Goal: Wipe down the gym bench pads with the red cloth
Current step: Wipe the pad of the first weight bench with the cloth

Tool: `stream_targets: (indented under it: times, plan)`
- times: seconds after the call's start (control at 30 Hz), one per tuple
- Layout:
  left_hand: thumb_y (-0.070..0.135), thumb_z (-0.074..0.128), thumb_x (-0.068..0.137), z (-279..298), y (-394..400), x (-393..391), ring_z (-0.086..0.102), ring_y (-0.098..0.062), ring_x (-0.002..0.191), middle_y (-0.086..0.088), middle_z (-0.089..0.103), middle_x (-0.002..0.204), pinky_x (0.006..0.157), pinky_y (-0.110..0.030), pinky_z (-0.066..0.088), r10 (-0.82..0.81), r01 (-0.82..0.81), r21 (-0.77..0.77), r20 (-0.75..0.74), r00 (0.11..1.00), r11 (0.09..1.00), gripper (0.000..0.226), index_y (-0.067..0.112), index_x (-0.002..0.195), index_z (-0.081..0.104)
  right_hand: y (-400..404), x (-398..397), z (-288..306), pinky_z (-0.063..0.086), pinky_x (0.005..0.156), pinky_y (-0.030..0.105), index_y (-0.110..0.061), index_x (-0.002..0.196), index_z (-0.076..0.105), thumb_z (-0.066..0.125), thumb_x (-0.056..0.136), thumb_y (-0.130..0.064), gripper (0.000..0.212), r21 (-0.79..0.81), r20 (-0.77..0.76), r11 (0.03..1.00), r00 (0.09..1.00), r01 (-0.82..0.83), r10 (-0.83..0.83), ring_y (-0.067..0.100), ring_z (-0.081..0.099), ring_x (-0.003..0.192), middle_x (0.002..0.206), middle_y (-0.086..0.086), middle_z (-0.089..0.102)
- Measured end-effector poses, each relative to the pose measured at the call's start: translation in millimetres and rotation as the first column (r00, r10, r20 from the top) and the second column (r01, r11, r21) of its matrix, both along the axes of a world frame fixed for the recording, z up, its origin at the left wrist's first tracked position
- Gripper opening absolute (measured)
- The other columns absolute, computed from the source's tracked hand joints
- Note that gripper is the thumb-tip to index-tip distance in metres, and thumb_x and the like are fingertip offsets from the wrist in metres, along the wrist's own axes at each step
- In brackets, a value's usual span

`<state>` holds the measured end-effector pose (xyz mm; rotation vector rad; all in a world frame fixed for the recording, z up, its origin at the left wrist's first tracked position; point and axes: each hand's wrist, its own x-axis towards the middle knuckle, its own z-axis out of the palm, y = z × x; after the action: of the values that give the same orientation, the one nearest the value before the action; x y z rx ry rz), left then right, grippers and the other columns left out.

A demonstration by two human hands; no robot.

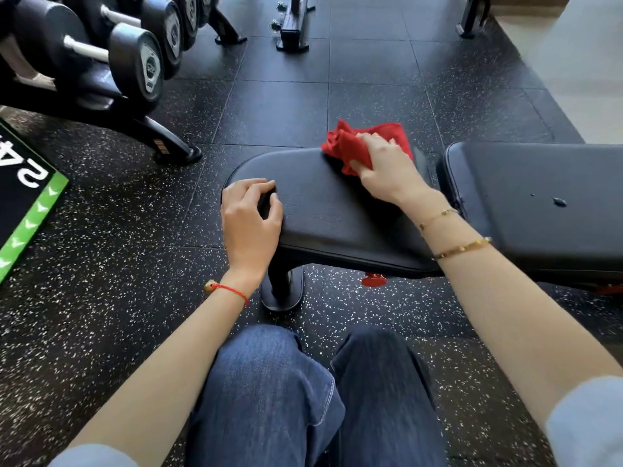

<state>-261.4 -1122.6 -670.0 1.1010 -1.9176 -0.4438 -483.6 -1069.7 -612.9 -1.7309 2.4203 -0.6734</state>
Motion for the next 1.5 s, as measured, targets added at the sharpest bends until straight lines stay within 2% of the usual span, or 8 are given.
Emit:
stream_targets:
  times: [0.2,0.33,0.6,0.73,0.9,1.17,1.37,1.5]
  plan:
    - [0.007,0.058,0.087,4,1,1,0.052,-0.024,0.108,-0.007,0.063,0.110,0.099,-0.021,0.032,0.018,-0.018,-0.012,-0.028,0.999,1.000,0.023,0.007,0.109,0.064,-30,66,-4,0.020,0.114,0.040,-0.011,0.132,0.048,0.055,0.090,-0.021,0.043,0.019,-0.007,0.975,0.975,-0.220,0.220,0.029,0.038,0.134,0.137,0.014,0.051]
    - [-0.001,0.053,0.080,6,3,7,0.047,-0.026,0.100,-0.007,0.056,0.100,0.092,-0.023,0.033,0.067,-0.067,-0.003,-0.073,0.995,0.998,0.019,0.008,0.097,0.057,5,85,-11,0.018,0.117,0.044,-0.010,0.135,0.046,0.055,0.092,-0.021,0.046,-0.011,0.012,0.931,0.931,-0.364,0.364,0.026,0.031,0.140,0.142,0.009,0.048]
    - [0.009,0.060,0.083,2,-5,20,0.051,-0.023,0.101,-0.005,0.063,0.098,0.090,-0.015,0.030,0.071,-0.069,0.037,-0.032,0.997,0.997,0.014,0.010,0.096,0.064,-36,59,1,0.019,0.115,0.042,-0.010,0.133,0.047,0.053,0.092,-0.020,0.043,0.036,0.019,0.989,0.990,-0.143,0.142,0.028,0.037,0.135,0.139,0.013,0.049]
    - [0.010,0.060,0.083,0,-4,20,0.050,-0.021,0.101,-0.004,0.063,0.098,0.089,-0.017,0.032,0.081,-0.077,0.053,-0.067,0.995,0.996,0.012,0.010,0.095,0.063,-41,83,-1,0.013,0.117,0.043,-0.011,0.135,0.044,0.052,0.092,-0.021,0.045,0.068,0.040,0.968,0.971,-0.240,0.237,0.028,0.029,0.141,0.144,0.010,0.045]
    - [0.012,0.059,0.085,0,-3,21,0.049,-0.018,0.101,-0.004,0.063,0.098,0.089,-0.011,0.031,0.077,-0.073,0.054,-0.074,0.994,0.996,0.010,0.010,0.094,0.063,30,93,-11,0.013,0.118,0.040,-0.013,0.135,0.046,0.054,0.091,-0.021,0.045,-0.021,0.036,0.950,0.950,-0.310,0.311,0.026,0.029,0.142,0.145,0.004,0.046]
    - [0.006,0.056,0.087,7,2,19,0.050,-0.024,0.106,-0.005,0.062,0.101,0.090,-0.007,0.025,0.051,-0.052,0.026,0.034,0.998,0.998,0.014,0.010,0.098,0.064,44,46,1,0.016,0.115,0.041,-0.008,0.134,0.047,0.055,0.091,-0.017,0.045,-0.015,0.059,0.999,0.998,0.029,-0.029,0.033,0.033,0.137,0.139,0.017,0.050]
    - [0.005,0.054,0.087,16,14,-1,0.053,-0.025,0.104,-0.004,0.065,0.102,0.091,-0.018,0.031,0.013,-0.014,0.031,0.025,1.000,0.999,0.020,0.010,0.101,0.066,80,79,-8,0.011,0.118,0.037,-0.010,0.135,0.046,0.055,0.091,-0.017,0.045,0.001,0.008,0.987,0.987,-0.162,0.162,0.025,0.030,0.141,0.145,0.005,0.045]
    - [0.004,0.054,0.085,24,26,-21,0.054,-0.024,0.102,-0.002,0.065,0.100,0.087,-0.015,0.029,-0.059,0.058,0.030,0.029,0.998,0.998,0.022,0.011,0.101,0.067,117,84,-13,0.014,0.119,0.038,-0.010,0.133,0.048,0.054,0.092,-0.013,0.041,-0.002,-0.079,0.981,0.978,-0.195,0.194,0.025,0.031,0.141,0.145,0.004,0.046]
